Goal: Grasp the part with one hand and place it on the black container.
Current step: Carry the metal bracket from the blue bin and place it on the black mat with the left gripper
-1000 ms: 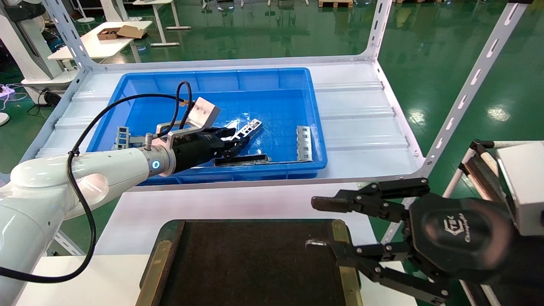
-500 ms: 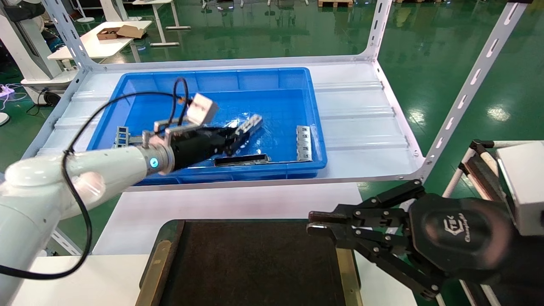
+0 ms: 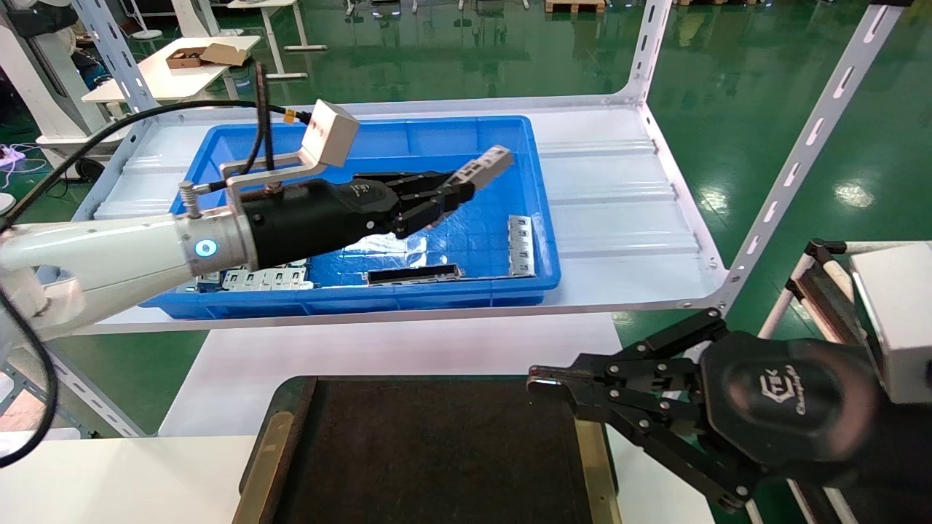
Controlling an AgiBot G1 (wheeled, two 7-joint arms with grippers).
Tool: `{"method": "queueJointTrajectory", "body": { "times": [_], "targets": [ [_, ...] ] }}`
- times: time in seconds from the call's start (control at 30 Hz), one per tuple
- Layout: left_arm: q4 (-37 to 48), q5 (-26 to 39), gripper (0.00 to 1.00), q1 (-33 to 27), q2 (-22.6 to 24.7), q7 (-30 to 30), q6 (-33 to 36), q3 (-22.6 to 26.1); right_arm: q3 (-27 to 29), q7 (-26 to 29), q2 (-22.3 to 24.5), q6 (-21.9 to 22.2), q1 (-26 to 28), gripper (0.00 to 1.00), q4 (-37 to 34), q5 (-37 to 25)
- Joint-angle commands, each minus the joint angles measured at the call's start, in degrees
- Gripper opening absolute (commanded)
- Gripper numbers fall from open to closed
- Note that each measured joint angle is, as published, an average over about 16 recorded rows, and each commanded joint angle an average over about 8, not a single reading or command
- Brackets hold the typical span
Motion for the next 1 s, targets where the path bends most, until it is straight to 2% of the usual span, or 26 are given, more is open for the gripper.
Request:
{"method": "queueJointTrajectory", "body": {
  "times": [0.03,0.3,0.5,0.77,1.0],
  "targets": [
    [-0.56,-0.48,0.00,0.22,-0.88,-0.31,4.19,-0.20,0.00,0.00,0.00,0.00,0.00,0.00,0.00,0.00],
    [-7.13,-2.29,0.00,6.51,-3.40,-2.65,14.76,-0.52,-0.01,0.00,0.00,0.00,0.00,0.00,0.00,0.00],
    [-17.96,-4.75,0.00,15.04,-5.77,-6.40,18.16,0.28,-0.01,0.00,0.00,0.00,0.00,0.00,0.00,0.01],
    [-35.83,-7.39,0.00,29.64,-10.25,-14.24,14.37,1.71,-0.01,-0.01,0.01,0.01,0.00,0.00,0.00,0.01],
    [-48.79,-6.21,0.00,40.61,-12.52,-20.92,2.36,1.35,-0.02,-0.01,0.01,0.01,0.01,0.00,0.00,0.01]
  ]
}}
